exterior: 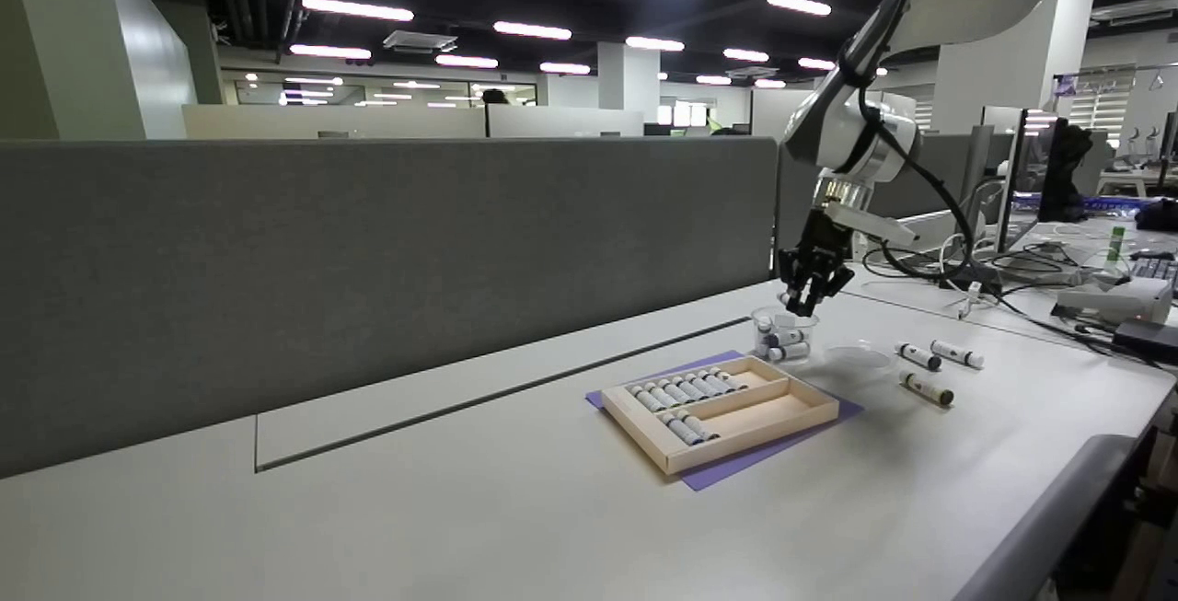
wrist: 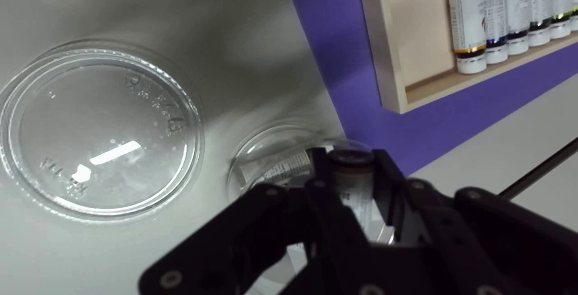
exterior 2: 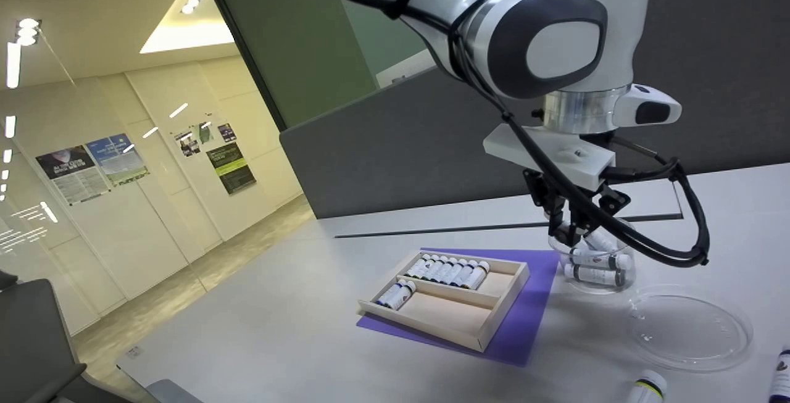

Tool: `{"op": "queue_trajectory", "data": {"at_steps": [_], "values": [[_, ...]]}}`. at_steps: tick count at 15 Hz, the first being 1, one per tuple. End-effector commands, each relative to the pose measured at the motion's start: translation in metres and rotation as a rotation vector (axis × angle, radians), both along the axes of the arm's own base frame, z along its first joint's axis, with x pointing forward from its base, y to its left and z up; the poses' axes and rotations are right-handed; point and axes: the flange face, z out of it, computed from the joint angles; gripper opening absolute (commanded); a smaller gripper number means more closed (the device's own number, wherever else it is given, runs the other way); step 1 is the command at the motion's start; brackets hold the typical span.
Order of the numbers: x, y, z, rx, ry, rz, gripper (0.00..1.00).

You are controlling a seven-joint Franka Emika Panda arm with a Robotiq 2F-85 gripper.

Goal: Put the object on the far left of the table in the clear container

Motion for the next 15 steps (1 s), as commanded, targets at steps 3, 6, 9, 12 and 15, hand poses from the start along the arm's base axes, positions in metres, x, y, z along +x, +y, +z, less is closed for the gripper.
{"op": "queue_trajectory", "data": {"at_steps": [3,6,9,12,15], "values": [[0.012,-0.017,-0.010,-0.001,-0.051,-0.079,0.05],[0.011,-0.017,-0.021,-0.026,-0.062,-0.090,0.05],[0.010,-0.011,-0.025,-0.037,-0.063,-0.067,0.53],[0.012,-0.004,-0.014,-0.042,-0.068,-0.045,0.75],[0.016,0.000,0.009,-0.044,-0.096,-0.028,0.97]]}}
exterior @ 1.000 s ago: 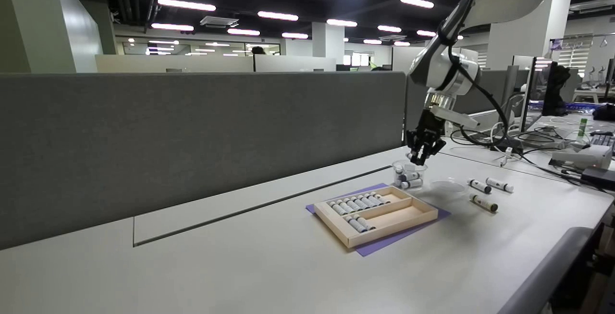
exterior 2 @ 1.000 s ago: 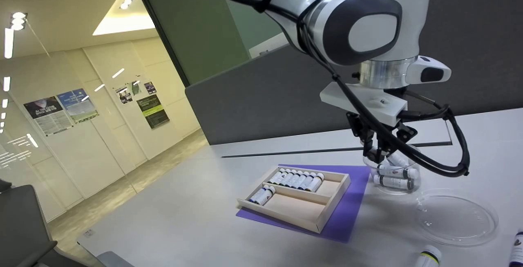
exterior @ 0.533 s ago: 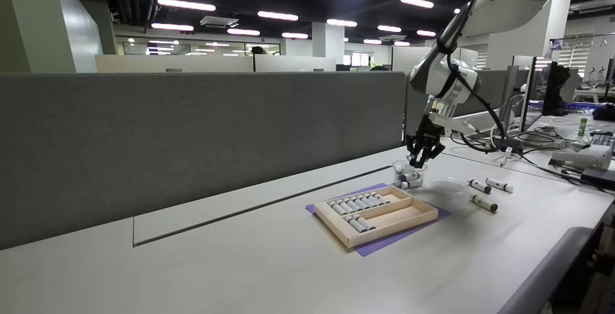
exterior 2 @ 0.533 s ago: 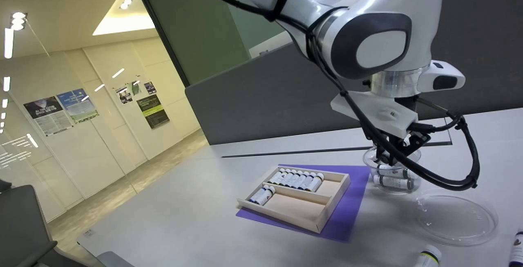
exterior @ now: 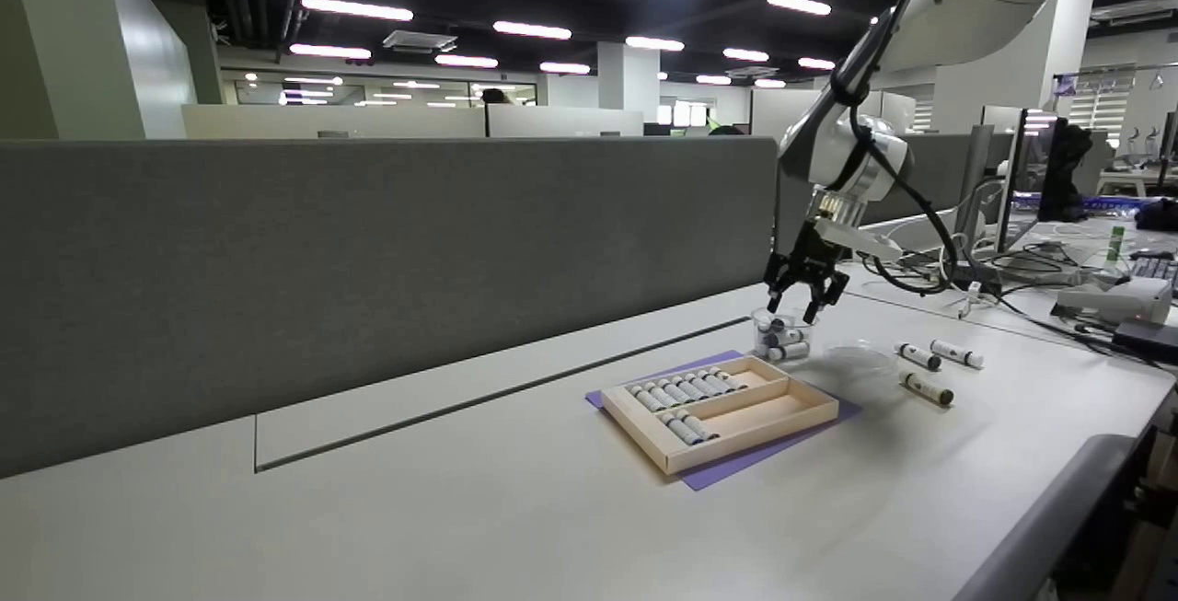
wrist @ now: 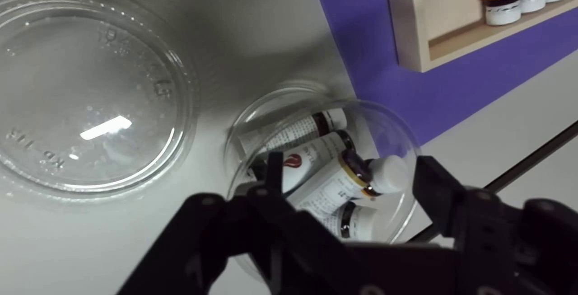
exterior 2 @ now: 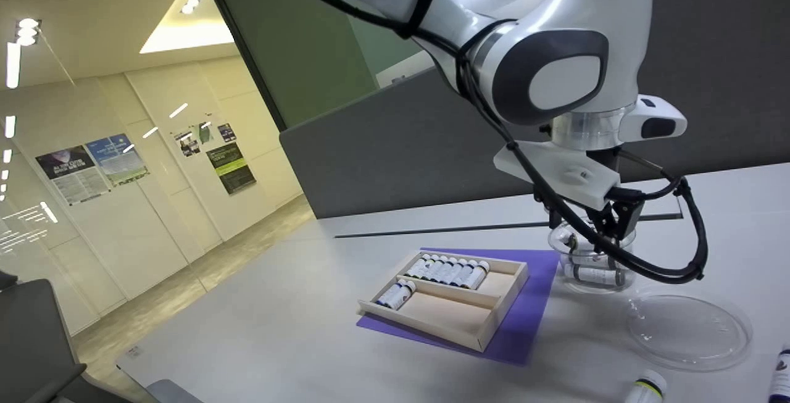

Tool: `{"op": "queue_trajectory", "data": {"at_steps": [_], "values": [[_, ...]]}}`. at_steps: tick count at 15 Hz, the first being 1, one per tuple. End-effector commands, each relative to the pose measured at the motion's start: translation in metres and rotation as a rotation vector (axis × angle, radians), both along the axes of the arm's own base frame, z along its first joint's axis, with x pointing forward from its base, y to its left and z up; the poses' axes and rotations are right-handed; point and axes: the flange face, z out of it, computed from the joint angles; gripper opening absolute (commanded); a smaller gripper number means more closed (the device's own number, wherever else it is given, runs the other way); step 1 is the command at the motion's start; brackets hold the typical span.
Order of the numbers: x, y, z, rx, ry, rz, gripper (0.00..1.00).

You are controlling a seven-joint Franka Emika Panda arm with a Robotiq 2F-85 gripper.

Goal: Put the object on the far left of the table in the clear container

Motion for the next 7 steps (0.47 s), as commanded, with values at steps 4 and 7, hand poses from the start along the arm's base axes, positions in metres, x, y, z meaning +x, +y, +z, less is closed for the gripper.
{"op": "queue_trajectory", "data": {"at_steps": [4,7], "values": [[0.008,0.001,0.038,-0.011,-0.036,0.039,1.00],[0.009,0.002,0.045,-0.012,-0.040,0.043,1.00]]}}
